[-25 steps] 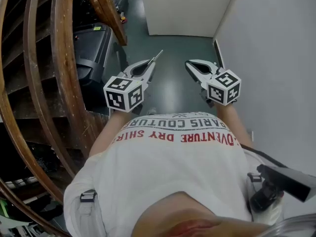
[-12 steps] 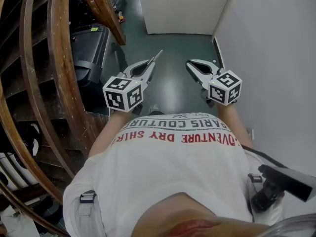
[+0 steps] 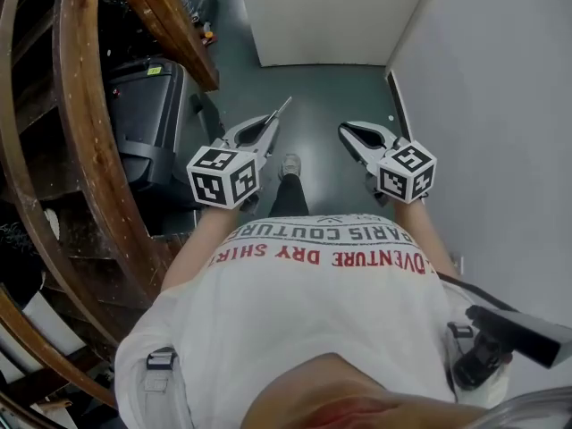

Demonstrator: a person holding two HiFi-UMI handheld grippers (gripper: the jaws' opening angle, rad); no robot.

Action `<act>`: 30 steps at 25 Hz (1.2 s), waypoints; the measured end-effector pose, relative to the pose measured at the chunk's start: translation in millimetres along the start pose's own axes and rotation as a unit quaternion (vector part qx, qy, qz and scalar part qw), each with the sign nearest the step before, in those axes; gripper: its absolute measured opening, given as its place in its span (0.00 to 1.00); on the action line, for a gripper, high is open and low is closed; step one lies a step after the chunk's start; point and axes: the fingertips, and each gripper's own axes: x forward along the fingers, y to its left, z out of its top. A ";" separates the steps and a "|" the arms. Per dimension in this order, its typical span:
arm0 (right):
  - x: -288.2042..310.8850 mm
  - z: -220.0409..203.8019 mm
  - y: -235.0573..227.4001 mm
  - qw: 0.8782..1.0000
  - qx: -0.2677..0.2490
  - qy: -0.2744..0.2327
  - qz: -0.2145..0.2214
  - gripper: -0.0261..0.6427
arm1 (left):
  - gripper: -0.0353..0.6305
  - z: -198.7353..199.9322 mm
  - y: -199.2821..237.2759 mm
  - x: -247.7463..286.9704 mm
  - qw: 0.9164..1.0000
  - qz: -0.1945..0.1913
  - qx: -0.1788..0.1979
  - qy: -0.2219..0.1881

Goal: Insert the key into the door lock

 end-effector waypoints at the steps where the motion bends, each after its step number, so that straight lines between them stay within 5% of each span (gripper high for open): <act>1: 16.4 3.3 -17.5 1.000 0.003 0.003 -0.001 0.04 | 0.09 6.4 17.7 17.5 1.000 0.000 -0.005 0.002; 5: 97.5 37.0 -97.4 1.000 0.011 0.009 -0.008 0.04 | 0.09 46.8 102.5 88.1 1.000 0.005 -0.021 0.012; 10: 201.3 127.3 -199.9 1.000 -0.014 -0.012 -0.017 0.04 | 0.09 128.9 208.0 168.1 1.000 0.016 -0.021 0.013; 17: 277.3 238.8 -273.6 0.994 -0.082 -0.064 -0.015 0.04 | 0.09 248.5 285.0 227.2 0.998 0.031 0.021 -0.042; 30: 381.0 235.9 -392.0 0.998 -0.052 -0.012 0.011 0.04 | 0.09 262.0 374.6 340.6 0.998 0.040 -0.036 -0.014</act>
